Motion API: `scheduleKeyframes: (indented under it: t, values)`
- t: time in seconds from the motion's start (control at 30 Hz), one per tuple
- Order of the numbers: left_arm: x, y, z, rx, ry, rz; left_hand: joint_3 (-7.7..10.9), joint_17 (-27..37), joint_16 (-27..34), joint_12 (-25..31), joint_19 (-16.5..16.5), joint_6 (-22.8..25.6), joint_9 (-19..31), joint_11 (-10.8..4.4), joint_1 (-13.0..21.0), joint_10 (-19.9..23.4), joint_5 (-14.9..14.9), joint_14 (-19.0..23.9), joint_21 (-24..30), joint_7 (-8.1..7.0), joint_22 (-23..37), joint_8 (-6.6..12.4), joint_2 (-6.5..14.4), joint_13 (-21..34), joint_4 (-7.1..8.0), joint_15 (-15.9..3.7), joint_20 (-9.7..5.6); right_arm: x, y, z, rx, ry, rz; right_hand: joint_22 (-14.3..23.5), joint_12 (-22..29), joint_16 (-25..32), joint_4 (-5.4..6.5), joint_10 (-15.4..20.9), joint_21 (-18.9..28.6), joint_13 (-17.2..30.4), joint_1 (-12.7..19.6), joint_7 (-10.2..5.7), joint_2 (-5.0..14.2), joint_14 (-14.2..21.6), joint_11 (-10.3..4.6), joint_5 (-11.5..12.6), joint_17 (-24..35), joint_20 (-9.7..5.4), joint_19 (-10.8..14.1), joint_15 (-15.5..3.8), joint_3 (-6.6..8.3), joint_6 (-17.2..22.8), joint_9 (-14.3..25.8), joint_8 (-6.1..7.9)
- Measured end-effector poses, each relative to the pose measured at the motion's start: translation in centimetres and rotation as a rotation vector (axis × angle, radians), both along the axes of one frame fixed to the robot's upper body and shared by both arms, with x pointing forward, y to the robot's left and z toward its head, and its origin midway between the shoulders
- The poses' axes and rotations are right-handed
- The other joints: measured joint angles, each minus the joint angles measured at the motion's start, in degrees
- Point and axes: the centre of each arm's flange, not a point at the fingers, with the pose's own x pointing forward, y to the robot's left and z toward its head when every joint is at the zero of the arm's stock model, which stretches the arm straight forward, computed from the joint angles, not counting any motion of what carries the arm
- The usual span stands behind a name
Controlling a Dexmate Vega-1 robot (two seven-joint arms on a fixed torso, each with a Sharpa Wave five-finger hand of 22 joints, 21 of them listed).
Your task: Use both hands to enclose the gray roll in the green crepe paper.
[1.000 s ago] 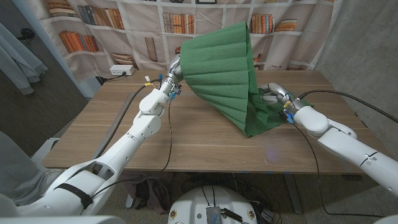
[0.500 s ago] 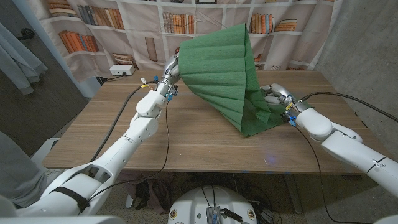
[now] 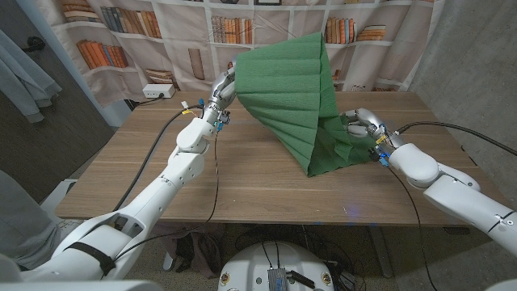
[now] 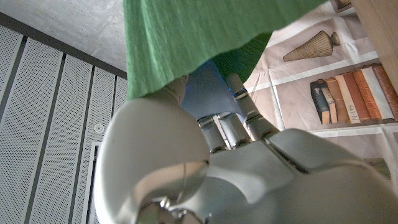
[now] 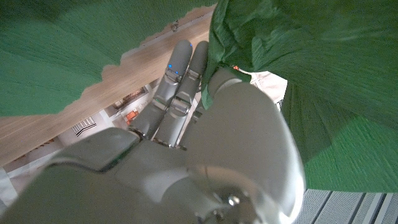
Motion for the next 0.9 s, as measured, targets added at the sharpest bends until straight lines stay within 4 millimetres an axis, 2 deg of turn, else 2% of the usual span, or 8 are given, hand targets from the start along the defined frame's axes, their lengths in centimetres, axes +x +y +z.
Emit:
scheduleKeyframes:
  t: [0.17, 0.2, 0.3, 0.53, 0.8, 0.9]
  values:
    - [0.3, -0.2, -0.1, 0.004, 0.006, 0.01, 0.0, 0.0, 0.0, 0.0, 0.0, 0.0, 0.3, -0.05, 0.0, 0.1, 0.0, 0.0, 0.0, 0.0, 0.0, 0.0, 0.0, 0.0, 0.0, 0.0, 0.0, 0.0, -0.1, 0.0, 0.004, -0.002, -0.003, 0.0, 0.0, 0.0, 0.0, 0.0, 0.2, 0.0, 0.0, 0.0, 0.0, 0.0, 0.0, 0.0, 0.2, 0.0, 0.0, 0.0, 0.0, 0.0, 0.0, 0.0]
    - [0.3, -0.2, -0.1, 0.004, 0.006, 0.01, 0.0, 0.0, 0.0, 0.0, 0.0, 0.0, 0.3, -0.05, 0.0, 0.1, 0.0, 0.0, 0.0, 0.0, 0.0, 0.09, 0.0, 0.0, 0.0, 0.0, 0.0, -0.9, -0.1, 0.3, -0.003, -0.012, 0.0, 0.0, 0.0, 0.0, 0.0, 0.0, 0.2, 0.0, 0.0, 0.0, 0.0, 0.0, 0.0, 0.0, 0.2, 0.0, 0.0, 0.0, 0.0, 0.0, 0.0, 0.0]
    - [0.6, -0.4, -0.3, 0.007, 0.013, 0.017, 0.0, 0.0, 0.0, 0.0, 0.0, 0.0, 0.3, -0.05, 0.0, 0.1, 0.0, 0.0, 0.0, 0.0, 0.0, 0.45, 0.0, 0.0, 0.0, 0.0, 0.0, -1.5, -0.1, 0.5, -0.007, -0.02, 0.001, 0.0, 0.0, 0.0, 0.0, 0.0, 0.4, 0.0, 0.0, 0.0, -0.01, 0.0, 0.0, 0.0, 0.2, 0.0, 0.0, -0.02, 0.0, 0.0, 0.0, 0.0]
    - [1.1, -1.0, -0.7, 0.029, 0.024, 0.027, -0.01, 0.0, 0.1, 0.0, 0.0, 0.0, 0.3, -0.05, 0.0, 0.1, 0.0, 0.0, 0.0, -0.01, 0.0, 0.45, 0.0, 0.3, -0.01, 0.0, 0.01, -1.9, 0.0, 0.8, -0.027, -0.02, -0.008, -0.3, -0.1, 0.0, -0.16, 0.4, 0.4, 0.0, 0.0, 0.0, -0.01, 0.4, -0.02, 0.0, 0.2, 0.0, 0.0, -0.04, -0.16, 0.0, 0.0, 0.0]
    - [1.7, -2.1, -1.3, 0.113, 0.031, 0.068, -0.01, 0.0, 0.3, 0.0, 0.0, 0.0, 0.4, -0.04, 0.0, 0.1, 0.0, 0.0, 0.2, -0.01, 0.0, 0.44, 0.0, 0.3, -0.01, 0.0, 0.01, -3.0, 0.9, 3.0, -0.106, -0.045, -0.009, -0.3, -0.3, -0.2, -0.16, 0.4, 0.9, 0.0, 0.0, 0.21, -0.01, 0.5, -0.02, 0.0, 0.1, 0.0, 0.0, -0.11, -0.16, 0.2, 0.0, 0.0]
    - [1.9, -2.5, -1.5, 0.137, 0.036, 0.073, -0.01, 0.2, 0.3, 0.0, 0.0, -0.1, 0.5, -0.04, 0.0, 0.1, 0.0, 0.0, 0.2, -0.08, 0.0, 0.44, 0.0, 0.3, -0.01, 0.0, 0.01, -2.8, 0.8, 2.7, -0.122, -0.028, -0.022, -0.3, -0.3, -0.4, -0.16, 0.4, 0.9, 0.0, 0.0, 0.21, -0.02, 0.9, -0.02, 0.0, 0.0, 0.0, 0.0, -0.27, -0.16, 0.2, 0.0, 0.0]
